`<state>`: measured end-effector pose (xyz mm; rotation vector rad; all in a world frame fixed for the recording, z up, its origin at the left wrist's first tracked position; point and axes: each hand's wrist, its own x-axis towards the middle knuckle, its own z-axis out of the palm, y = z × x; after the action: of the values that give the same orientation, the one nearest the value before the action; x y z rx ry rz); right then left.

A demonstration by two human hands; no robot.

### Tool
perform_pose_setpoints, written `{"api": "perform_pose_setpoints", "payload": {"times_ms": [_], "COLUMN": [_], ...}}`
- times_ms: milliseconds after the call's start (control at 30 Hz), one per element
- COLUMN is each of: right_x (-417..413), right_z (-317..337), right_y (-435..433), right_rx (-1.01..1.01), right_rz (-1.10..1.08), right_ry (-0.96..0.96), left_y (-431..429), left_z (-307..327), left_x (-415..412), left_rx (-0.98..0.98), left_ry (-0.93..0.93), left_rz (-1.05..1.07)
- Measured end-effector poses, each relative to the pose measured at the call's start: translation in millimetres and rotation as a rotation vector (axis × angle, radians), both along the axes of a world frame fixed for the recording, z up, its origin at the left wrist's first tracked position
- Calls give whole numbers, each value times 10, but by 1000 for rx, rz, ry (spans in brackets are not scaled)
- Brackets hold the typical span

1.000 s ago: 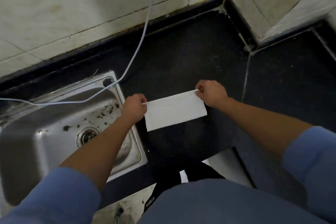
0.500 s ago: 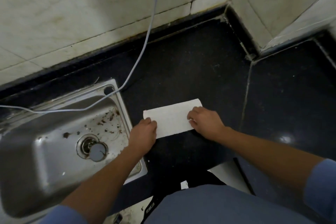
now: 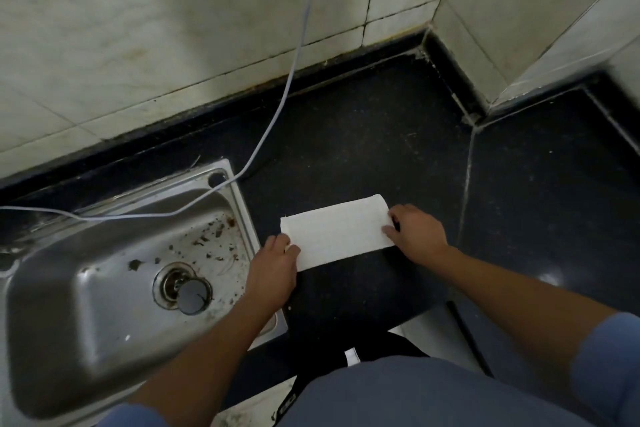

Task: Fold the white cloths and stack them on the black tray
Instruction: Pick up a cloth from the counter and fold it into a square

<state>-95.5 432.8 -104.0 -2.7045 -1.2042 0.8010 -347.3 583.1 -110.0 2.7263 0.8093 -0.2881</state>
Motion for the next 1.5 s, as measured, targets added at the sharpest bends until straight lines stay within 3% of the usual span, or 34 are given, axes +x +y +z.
{"api": "perform_pose_setpoints", "payload": {"times_ms": [133, 267, 433, 500, 633, 800, 1067, 1167, 1333, 1433, 1500], "right_x": [-105, -100, 52, 66, -118, -698, -1256, -1243, -934, -838, -794], "right_z": [-24, -19, 86, 226, 457, 434, 43, 55, 140, 112, 45], "right_y": [184, 256, 209, 193, 355, 759, 1068, 1025, 686, 581, 542], "right_rx": [-114, -67, 81, 128, 193, 104, -48, -11, 117, 24, -73], "right_rz": [-133, -406, -768, -820, -619, -384, -167, -127, 260, 553, 632], "right_ry": [23, 207, 547, 654, 630, 636, 508, 523, 76, -86, -108], "left_y": [49, 22, -13, -34, -26, -11, -86, -80, -47, -49, -46], "left_z": [23, 54, 71, 92, 148, 186, 198, 181, 204, 152, 107], "left_x": [28, 45, 7, -48, -214, -436, -718, -723, -369, -104, 30], "left_rx": [3, 8, -17, -33, -60, -94, -89, -111, -96, -72, -78], "left_ry": [137, 180, 89, 52, -13, -27, 8, 6, -37, 14, 76], "left_rz": [-32, -21, 8, 42, 128, 217, 279, 293, 184, 57, 8]}}
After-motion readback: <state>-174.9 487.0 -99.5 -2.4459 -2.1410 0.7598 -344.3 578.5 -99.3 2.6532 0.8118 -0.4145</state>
